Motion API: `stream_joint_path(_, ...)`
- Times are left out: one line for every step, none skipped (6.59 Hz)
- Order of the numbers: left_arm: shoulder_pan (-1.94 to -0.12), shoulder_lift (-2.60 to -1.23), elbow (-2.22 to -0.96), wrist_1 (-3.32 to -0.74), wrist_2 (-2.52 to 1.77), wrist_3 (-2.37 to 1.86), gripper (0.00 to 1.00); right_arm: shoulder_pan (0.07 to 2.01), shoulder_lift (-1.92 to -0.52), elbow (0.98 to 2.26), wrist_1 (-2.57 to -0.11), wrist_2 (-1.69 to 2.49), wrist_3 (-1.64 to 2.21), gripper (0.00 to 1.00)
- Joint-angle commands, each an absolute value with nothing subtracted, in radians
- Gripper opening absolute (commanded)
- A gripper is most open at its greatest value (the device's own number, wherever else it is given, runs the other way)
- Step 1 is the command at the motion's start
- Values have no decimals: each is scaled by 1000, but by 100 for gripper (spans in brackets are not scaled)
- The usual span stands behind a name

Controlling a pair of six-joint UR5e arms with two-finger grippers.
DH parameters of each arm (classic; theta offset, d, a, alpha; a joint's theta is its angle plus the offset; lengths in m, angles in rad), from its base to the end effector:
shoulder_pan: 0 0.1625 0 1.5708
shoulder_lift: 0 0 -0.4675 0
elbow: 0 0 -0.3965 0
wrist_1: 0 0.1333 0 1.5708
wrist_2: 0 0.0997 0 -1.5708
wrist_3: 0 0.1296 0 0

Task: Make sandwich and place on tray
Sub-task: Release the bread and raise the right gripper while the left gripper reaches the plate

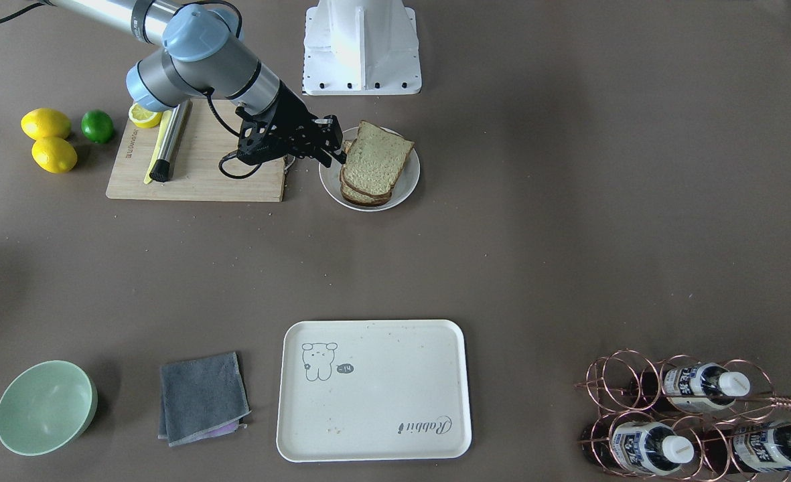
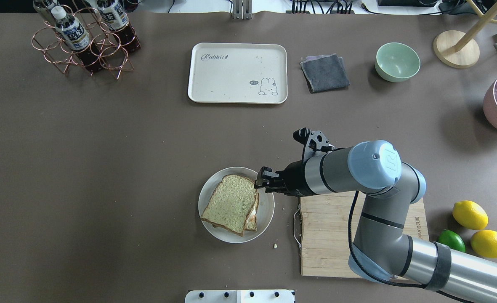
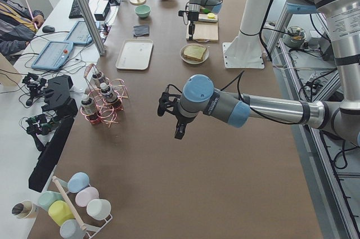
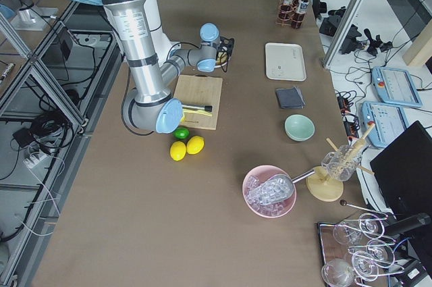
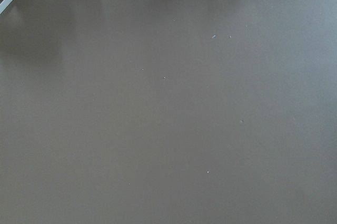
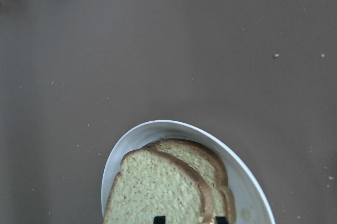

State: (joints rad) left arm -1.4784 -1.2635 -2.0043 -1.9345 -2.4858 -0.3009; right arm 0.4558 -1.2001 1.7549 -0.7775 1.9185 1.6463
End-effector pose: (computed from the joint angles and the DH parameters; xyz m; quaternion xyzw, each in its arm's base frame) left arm 0.0043 -0.3783 0.5810 0.1297 0.4628 0.0160 0.8768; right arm -0.5419 -0.3649 0.3191 -0.0165 -0.6292 0.0978 0.7709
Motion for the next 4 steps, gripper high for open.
stream_joint_path(-1218,-1353,-2008,-2178,-2444,-807,98,553,-1285,1810,-778,2016,1644,100)
stream_joint_path(-1054,-1400,-2031,-2254,-2324,-1019,98,618,-1299,1806,-778,2076,1643,100)
stream_joint_path(-888,-1469,-2057,-2253,-2184,-1172,98,671,-1316,1798,-779,2129,1609,100)
stream_joint_path(-724,-1568,-2056,-2217,-2052,-1296,98,765,-1345,1793,-781,2243,1567,100)
